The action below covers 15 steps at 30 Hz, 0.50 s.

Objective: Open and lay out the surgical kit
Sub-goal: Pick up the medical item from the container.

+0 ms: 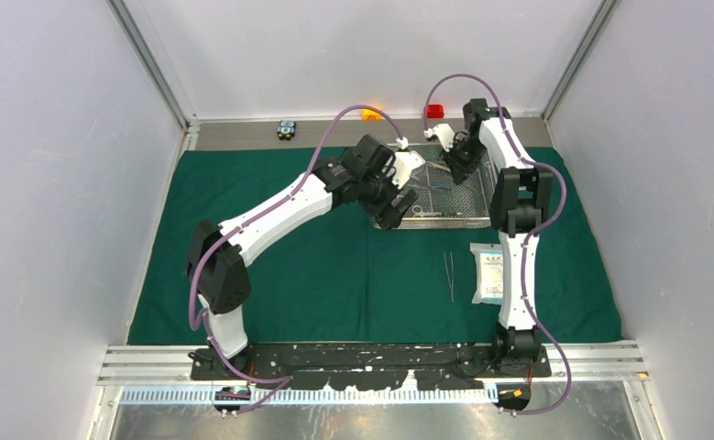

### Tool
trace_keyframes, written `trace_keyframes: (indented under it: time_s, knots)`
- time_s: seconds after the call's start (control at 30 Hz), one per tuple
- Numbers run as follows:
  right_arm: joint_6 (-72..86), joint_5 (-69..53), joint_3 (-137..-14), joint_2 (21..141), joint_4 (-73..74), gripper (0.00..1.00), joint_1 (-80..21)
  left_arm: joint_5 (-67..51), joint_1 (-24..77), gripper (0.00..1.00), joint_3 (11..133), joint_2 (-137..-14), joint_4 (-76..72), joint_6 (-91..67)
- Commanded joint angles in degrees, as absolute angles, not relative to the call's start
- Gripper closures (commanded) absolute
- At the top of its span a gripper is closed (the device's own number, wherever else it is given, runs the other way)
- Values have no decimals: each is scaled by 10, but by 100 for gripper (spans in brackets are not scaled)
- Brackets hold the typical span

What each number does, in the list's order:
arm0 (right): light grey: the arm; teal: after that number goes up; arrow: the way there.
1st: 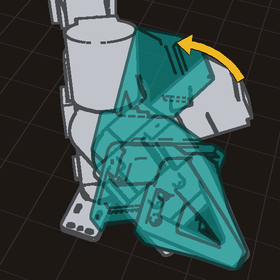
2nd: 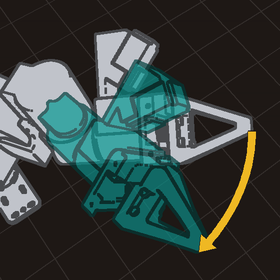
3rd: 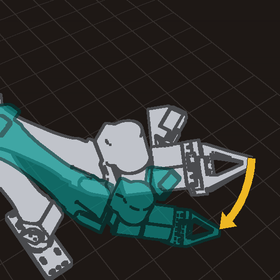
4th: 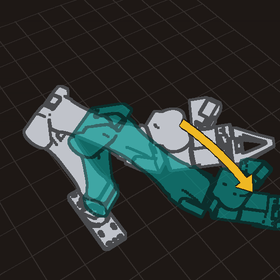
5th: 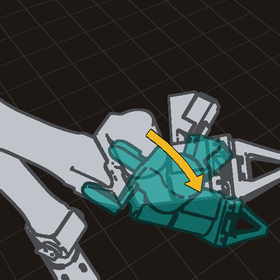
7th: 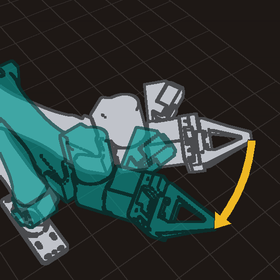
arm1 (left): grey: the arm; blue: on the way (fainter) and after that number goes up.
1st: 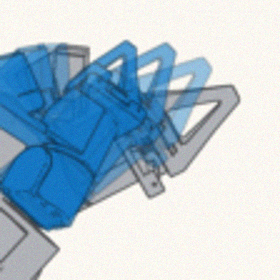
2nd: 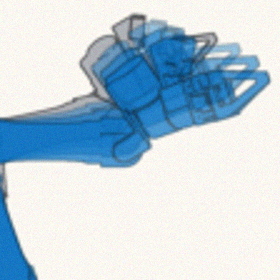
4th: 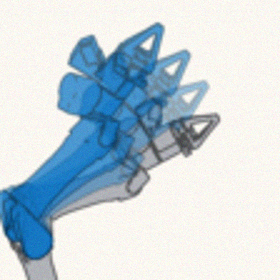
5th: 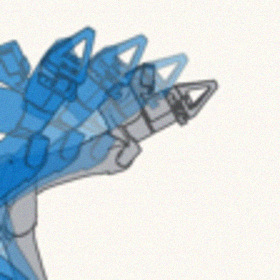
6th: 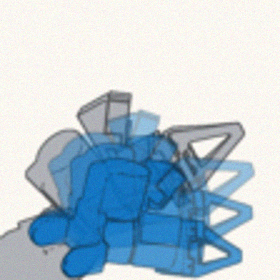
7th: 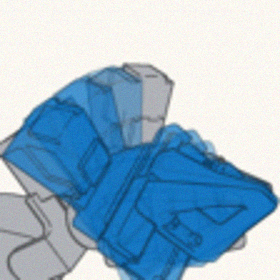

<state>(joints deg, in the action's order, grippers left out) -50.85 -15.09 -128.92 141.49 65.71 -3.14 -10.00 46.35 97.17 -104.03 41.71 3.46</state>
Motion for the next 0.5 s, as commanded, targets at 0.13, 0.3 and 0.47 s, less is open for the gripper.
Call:
trace_keyframes:
  time_s: [0.13, 0.3, 0.47]
  knots:
    - [-458, -183, -1265, 1334, 652, 93, -32, -92, 424, 19, 990, -1023, 391, -4]
    - [-388, -186, -1212, 1256, 599, 99, -32, -142, 378, 19, 1010, -1032, 374, -83]
    - [-284, -167, -1173, 1184, 562, 100, -39, -148, 353, 20, 1023, -1048, 372, -130]
